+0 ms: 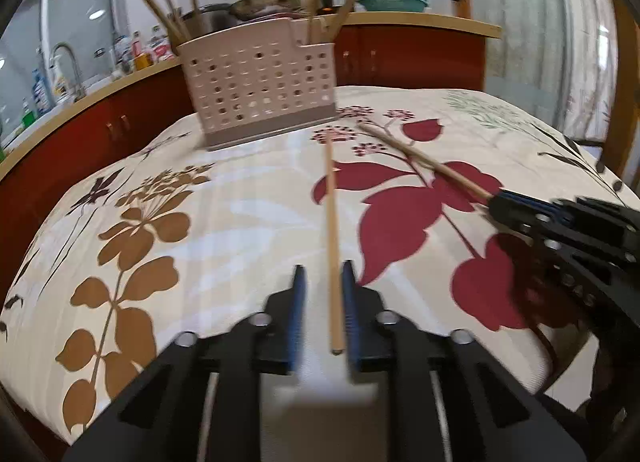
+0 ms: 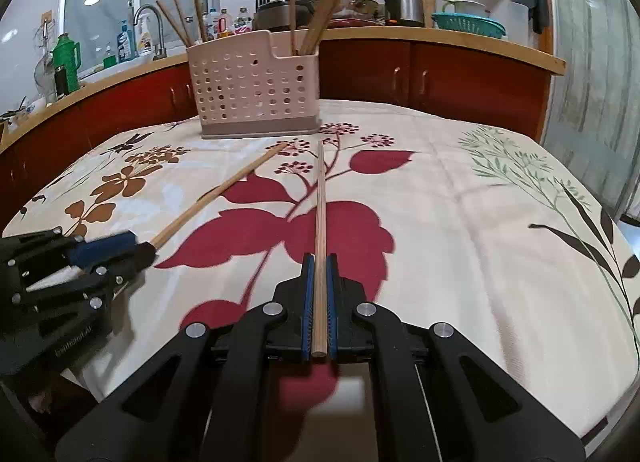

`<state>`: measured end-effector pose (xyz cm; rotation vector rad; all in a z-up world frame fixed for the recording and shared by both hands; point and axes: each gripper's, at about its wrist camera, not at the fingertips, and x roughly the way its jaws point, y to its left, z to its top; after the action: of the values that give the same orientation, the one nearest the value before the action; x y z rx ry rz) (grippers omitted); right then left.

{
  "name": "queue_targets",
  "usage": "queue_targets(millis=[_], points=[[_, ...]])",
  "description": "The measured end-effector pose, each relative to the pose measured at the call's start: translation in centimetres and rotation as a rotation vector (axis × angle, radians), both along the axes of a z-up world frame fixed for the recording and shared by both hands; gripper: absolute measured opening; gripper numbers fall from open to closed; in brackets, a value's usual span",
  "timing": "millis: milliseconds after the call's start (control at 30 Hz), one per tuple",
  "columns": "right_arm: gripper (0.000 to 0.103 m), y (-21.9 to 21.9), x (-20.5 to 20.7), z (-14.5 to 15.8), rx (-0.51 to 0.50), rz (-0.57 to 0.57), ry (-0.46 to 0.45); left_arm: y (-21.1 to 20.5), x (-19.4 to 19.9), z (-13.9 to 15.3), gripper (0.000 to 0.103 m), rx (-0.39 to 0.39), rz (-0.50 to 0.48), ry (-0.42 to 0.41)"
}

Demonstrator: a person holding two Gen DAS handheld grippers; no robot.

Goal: Organize utensils
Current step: 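Lift the chopstick with the right gripper and raise it off the cloth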

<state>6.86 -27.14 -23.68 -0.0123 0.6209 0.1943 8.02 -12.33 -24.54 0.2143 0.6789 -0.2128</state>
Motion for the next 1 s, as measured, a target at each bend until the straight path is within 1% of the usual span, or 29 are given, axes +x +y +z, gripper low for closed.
queue_targets(millis=[33,67,200,367,500,567,633,733,900,967,1000], points=[[0.006,0.1,0.0,0.0,-0.003,0.002,-0.001,-0.1,-0.1,0.0,0.007,0.008,-0.005,-0.003],[0.007,0.3,0.1,0.0,-0.007,0.003,0.000,0.1,-0.1,0.0,0.006,0.005,-0.005,-0.002],[0.006,0.5,0.3,-0.1,-0.014,0.001,0.004,2.0,0.2,0.2,0.006,-0.026,0.038,0.008],[0.007,0.8,0.6,-0.3,-0.016,-0.002,0.011,4.5,0.7,0.3,0.006,-0.033,0.107,0.009],[0.008,0.9,0.3,-0.4,-0.018,-0.001,0.001,5.2,0.8,0.2,0.006,-0.031,0.128,0.003],[0.009,0.8,0.0,-0.5,-0.022,0.004,-0.004,5.1,0.8,0.2,0.006,-0.026,0.126,-0.002],[0.016,0.7,-0.3,-0.5,-0.024,0.010,-0.010,5.1,0.7,0.1,0.006,-0.023,0.124,-0.008],[0.018,0.7,-0.9,-0.6,-0.029,0.013,-0.023,5.2,0.6,0.1,0.006,-0.027,0.123,-0.012],[0.017,0.7,-1.3,-0.6,-0.046,0.017,-0.032,5.1,0.4,0.0,0.006,-0.023,0.116,-0.021],[0.007,0.7,-1.4,-0.5,-0.048,0.022,-0.029,5.2,0.4,0.0,0.006,-0.023,0.113,-0.020],[0.007,0.7,-1.5,-0.5,-0.046,0.023,-0.026,5.3,0.3,0.1,0.006,-0.026,0.111,-0.019]])
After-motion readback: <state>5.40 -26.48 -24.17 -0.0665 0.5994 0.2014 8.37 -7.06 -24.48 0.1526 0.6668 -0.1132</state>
